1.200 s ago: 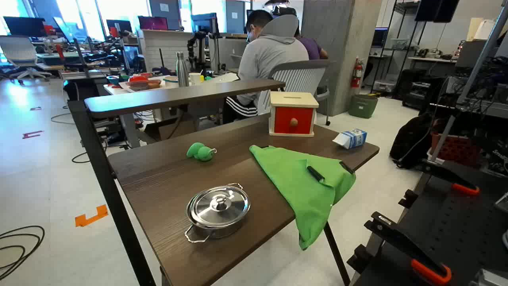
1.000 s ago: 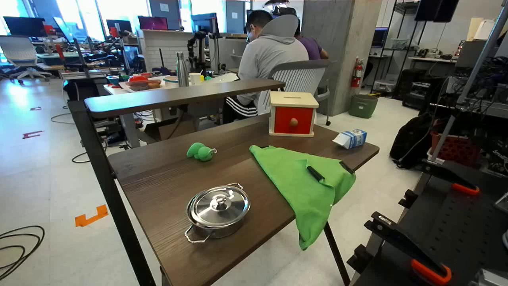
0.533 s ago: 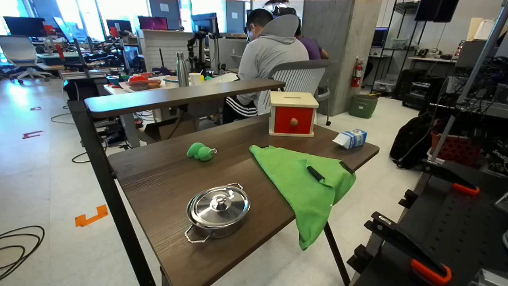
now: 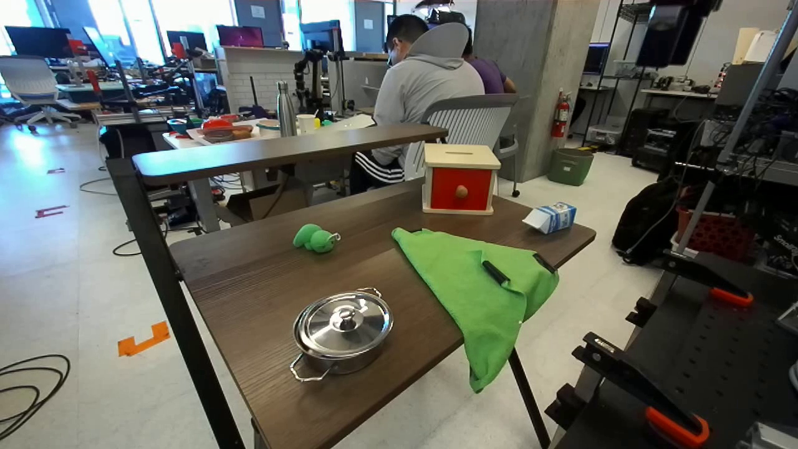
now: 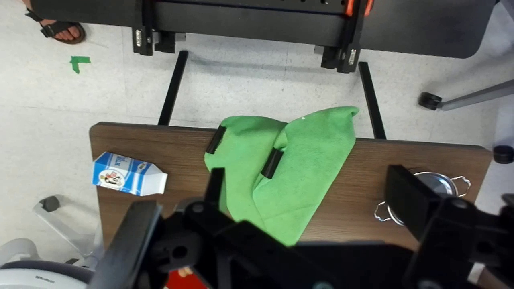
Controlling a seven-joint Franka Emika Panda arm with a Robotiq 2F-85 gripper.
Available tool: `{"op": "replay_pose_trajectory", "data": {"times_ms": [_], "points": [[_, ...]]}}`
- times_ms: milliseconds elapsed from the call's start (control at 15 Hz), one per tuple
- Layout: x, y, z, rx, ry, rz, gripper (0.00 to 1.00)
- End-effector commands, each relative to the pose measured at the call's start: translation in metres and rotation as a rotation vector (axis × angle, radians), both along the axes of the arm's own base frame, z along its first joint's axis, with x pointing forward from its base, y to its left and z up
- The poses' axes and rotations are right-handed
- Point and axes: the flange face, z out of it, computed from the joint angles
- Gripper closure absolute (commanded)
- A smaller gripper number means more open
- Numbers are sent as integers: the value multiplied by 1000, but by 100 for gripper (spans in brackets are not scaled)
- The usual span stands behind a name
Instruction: Move the green towel forward, remove the lid from the pot then put it back on
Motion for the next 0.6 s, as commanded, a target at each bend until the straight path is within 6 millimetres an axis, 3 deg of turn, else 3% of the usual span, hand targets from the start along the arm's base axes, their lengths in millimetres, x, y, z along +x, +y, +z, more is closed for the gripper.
{"op": "replay_pose_trajectory", "data": {"times_ms": [0, 533], "points": [[15, 23, -31, 50, -14, 28, 0], [53, 33, -116, 77, 45, 21, 0]]}}
